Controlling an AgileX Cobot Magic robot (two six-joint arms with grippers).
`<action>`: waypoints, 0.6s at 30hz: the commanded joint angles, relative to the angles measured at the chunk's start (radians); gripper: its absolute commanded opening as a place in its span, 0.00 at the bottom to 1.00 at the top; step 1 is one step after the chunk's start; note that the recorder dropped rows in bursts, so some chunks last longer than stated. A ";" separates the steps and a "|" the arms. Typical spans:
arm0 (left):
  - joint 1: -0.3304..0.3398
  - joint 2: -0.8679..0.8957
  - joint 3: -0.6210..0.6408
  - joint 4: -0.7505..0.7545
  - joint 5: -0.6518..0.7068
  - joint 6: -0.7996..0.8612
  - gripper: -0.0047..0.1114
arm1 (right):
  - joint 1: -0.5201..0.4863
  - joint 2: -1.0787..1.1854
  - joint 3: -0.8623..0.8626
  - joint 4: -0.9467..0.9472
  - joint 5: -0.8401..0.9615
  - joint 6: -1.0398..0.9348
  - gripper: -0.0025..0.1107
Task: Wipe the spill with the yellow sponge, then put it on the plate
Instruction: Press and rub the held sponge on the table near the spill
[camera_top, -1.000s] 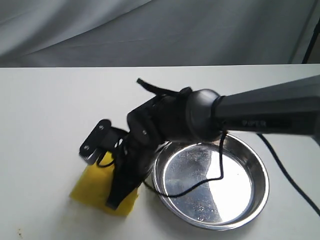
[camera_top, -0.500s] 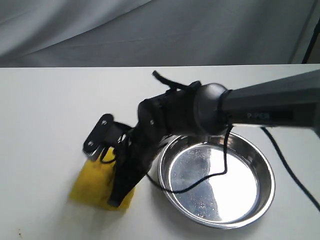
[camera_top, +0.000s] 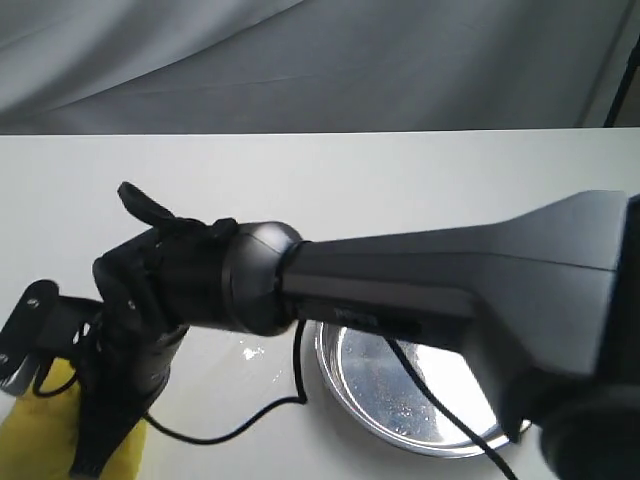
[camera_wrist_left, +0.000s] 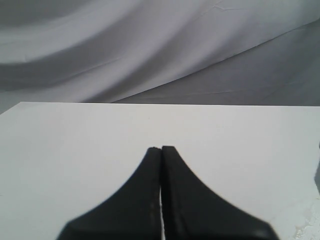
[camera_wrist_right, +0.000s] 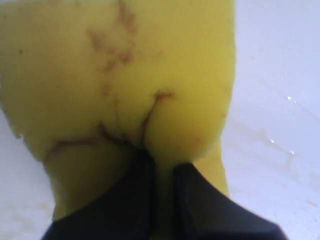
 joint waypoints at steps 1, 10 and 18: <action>0.002 -0.002 0.005 0.000 -0.003 -0.002 0.04 | -0.089 0.096 -0.145 -0.163 0.175 0.161 0.02; 0.002 -0.002 0.005 0.000 -0.003 -0.002 0.04 | -0.308 0.148 -0.213 -0.413 0.286 0.445 0.02; 0.002 -0.002 0.005 0.000 -0.003 -0.002 0.04 | -0.374 0.148 -0.213 -0.285 0.360 0.369 0.02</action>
